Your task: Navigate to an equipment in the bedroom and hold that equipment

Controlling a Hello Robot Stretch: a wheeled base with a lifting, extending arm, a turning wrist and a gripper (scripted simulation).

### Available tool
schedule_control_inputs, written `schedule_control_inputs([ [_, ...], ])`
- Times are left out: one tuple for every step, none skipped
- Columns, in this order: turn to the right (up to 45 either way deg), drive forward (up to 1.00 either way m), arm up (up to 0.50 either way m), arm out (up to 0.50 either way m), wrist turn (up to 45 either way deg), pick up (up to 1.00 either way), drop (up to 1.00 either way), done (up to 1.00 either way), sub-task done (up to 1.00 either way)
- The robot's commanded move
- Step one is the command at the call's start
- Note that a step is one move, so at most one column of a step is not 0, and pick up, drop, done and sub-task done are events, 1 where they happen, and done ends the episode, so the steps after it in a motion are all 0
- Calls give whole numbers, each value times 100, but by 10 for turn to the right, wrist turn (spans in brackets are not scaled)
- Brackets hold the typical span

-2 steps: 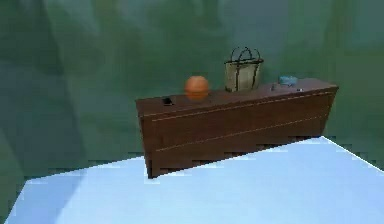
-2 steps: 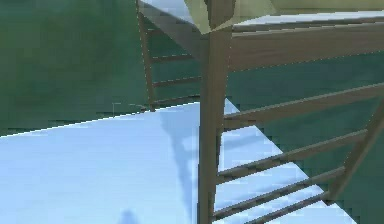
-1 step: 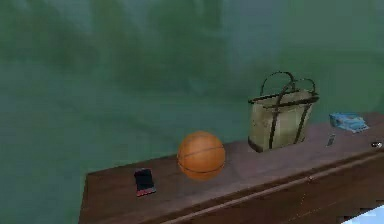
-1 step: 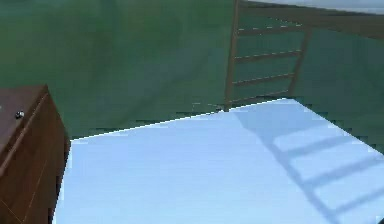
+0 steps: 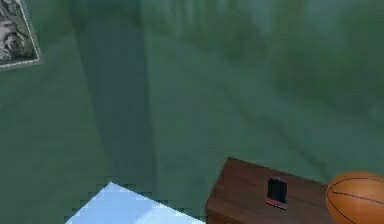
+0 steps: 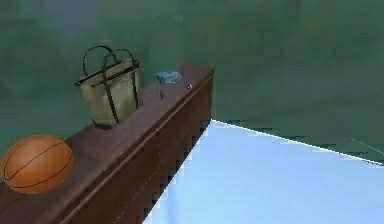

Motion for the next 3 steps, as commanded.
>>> schedule_control_inputs([
  [-360,0,0,0,0,0,0,0,0],
  [0,0,50,0,0,0,0,0,0],
  [0,0,38,0,0,0,0,0,0],
])
